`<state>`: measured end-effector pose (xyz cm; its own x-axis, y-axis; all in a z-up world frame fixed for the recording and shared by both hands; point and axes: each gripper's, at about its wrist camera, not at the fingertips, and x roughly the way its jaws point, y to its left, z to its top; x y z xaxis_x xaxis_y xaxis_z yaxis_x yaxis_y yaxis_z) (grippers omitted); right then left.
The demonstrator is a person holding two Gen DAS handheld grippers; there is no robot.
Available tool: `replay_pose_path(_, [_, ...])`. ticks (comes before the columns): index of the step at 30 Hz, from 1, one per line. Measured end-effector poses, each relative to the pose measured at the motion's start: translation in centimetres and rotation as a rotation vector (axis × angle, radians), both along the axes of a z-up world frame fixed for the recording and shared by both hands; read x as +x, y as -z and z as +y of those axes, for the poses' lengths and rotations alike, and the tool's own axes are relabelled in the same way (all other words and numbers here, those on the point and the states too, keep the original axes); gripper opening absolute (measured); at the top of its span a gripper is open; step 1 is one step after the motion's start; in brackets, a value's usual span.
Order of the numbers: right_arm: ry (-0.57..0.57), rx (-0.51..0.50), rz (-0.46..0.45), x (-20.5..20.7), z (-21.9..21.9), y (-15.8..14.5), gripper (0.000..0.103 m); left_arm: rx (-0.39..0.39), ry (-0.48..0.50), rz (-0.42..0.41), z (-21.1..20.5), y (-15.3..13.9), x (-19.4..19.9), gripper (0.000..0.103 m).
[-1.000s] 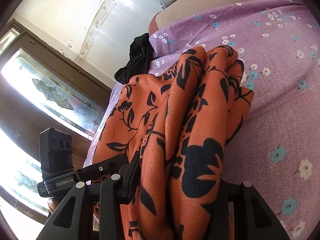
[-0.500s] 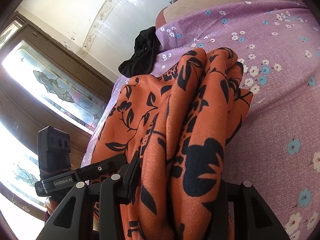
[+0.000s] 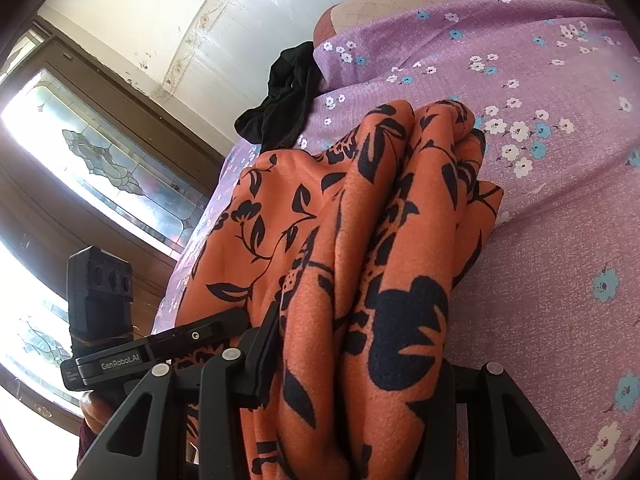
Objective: Fold small clothes
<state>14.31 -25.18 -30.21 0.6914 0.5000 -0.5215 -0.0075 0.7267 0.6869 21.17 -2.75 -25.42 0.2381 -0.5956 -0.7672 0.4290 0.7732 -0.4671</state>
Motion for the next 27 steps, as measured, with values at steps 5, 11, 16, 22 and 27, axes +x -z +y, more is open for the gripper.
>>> replay_pose_path(5, [-0.001, -0.003, 0.046, 0.7, 0.0, 1.0, 0.046, 0.066, -0.007, 0.007, -0.9, 1.0, 0.3, 0.055])
replay_pose_path(11, [-0.010, 0.007, 0.078, 1.3, -0.4, 1.9, 0.046, 0.105, -0.003, -0.006, -1.5, 1.6, 0.4, 0.061])
replay_pose_path(16, [-0.015, 0.021, 0.107, 1.7, -0.6, 2.5, 0.050, 0.140, -0.004, -0.027, -3.0, 1.9, 0.4, 0.066])
replay_pose_path(22, [-0.025, 0.020, 0.128, 2.2, -0.8, 2.9, 0.056, 0.174, -0.004, -0.058, -3.9, 2.3, 0.7, 0.076])
replay_pose_path(27, [-0.018, 0.026, 0.138, 2.0, -0.9, 2.9, 0.058, 0.202, -0.003, -0.099, -4.2, 2.3, 0.5, 0.079])
